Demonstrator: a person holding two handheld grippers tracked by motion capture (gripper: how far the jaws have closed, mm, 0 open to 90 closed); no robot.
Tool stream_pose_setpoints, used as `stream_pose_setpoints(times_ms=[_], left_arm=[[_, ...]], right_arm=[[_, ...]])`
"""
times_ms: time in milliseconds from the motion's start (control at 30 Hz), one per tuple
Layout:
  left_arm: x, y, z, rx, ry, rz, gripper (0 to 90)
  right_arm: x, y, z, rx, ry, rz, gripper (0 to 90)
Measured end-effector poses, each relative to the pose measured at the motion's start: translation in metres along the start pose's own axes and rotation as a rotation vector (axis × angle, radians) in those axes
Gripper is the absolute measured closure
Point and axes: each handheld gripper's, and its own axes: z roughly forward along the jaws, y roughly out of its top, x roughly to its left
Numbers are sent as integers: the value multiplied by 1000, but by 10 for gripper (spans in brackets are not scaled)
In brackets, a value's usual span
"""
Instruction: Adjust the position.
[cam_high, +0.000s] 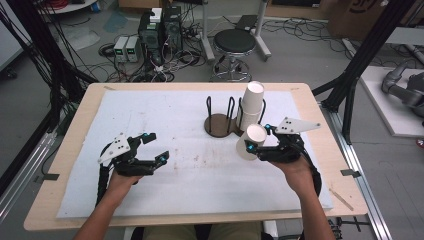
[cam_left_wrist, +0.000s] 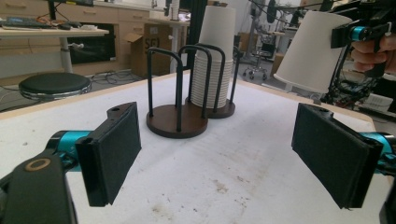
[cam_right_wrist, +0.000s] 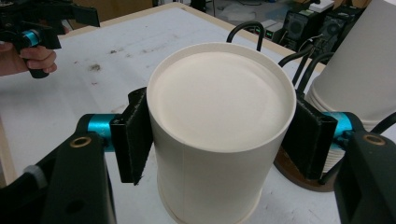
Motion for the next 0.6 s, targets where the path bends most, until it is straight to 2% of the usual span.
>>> stream_pose_setpoints(times_ms=[267,500,600], left_arm=[[-3,0,4,9,-28,9,156],[-10,-1,10,14,-75,20,158],[-13,0,11,11,-80,19,158]], right_arm=[[4,0,4,4,19,-5,329],[8,0,10,13,51,-13,328],[10,0,12,16,58,-14,328]])
